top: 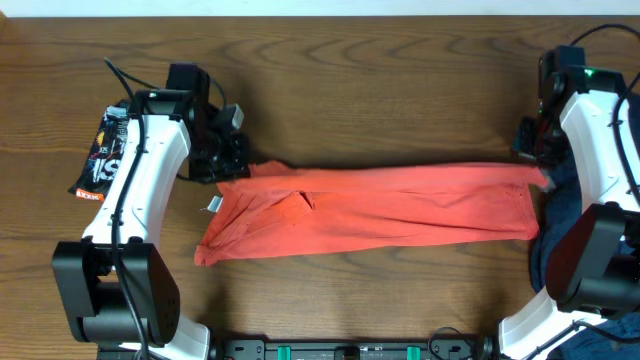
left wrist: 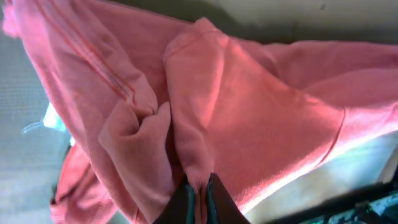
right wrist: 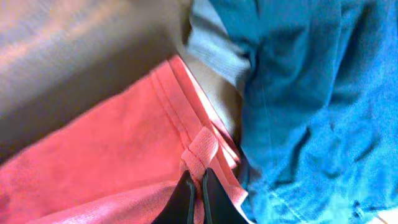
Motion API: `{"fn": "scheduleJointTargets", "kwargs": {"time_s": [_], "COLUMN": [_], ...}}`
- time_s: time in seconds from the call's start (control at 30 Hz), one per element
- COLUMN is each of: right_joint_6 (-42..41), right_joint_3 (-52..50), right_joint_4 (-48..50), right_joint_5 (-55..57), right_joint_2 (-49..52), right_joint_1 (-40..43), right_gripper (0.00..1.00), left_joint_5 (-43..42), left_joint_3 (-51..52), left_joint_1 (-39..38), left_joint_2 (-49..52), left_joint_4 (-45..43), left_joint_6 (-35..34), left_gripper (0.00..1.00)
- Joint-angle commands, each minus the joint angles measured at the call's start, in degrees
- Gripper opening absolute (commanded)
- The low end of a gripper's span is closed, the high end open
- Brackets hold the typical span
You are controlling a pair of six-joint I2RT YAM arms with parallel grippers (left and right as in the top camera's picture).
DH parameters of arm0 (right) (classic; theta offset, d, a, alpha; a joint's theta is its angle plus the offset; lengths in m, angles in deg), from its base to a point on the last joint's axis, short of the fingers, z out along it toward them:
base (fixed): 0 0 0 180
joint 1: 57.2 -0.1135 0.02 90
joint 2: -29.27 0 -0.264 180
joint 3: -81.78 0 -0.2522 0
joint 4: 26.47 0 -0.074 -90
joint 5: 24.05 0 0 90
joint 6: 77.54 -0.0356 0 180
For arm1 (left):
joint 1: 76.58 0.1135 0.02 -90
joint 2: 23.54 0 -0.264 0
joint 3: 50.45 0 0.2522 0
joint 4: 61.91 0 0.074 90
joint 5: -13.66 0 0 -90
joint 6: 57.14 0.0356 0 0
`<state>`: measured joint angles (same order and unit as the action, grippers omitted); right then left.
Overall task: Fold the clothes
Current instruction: 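Fold the top half down toward the bottom edge with both grippers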
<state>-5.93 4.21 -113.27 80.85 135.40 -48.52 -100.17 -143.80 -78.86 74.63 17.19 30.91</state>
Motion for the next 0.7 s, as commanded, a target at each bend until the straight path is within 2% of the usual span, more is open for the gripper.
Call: {"fn": "scheduleJointTargets", "kwargs": {"time_s": [0.0, 0.23, 0.37, 0.47, 0.67], "right_joint_6": [0.87, 0.87, 0.87, 0.87, 3.96], "right_joint_3": [-2.82, -7.56, -9.38, -10.03, -10.05], "right_joint_4": [-0.48, 0.68, 0.81, 0.61, 0.96], "right_joint_5": [3.02, 5.31, 6.88, 8.22, 3.39], "right_joint_2": [0.28, 0.28, 0.28, 0.28, 0.28], "right_joint_1": [-0.61, -0.37, 0.37, 1.29, 3.32], "right_gripper": [0.04, 0.07, 0.15, 0.20, 0.23], "left_joint_5": [0.28, 0.26, 0.26, 0.28, 0.28], "left_joint_3": [0.70, 3.85, 5.42, 6.40, 6.60], "left_joint_1": [0.33, -0.81, -1.81, -2.49, -2.67], "left_joint_2": [-1.16, -1.16, -1.16, -1.16, -1.16], "left_joint_4": [1.64, 4.09, 6.27, 9.64, 13.09], "left_joint_6": [-0.46, -0.72, -1.36, -2.43, -2.40], "left_gripper": [0.06, 0.07, 0.16, 0.33, 0.36]}}
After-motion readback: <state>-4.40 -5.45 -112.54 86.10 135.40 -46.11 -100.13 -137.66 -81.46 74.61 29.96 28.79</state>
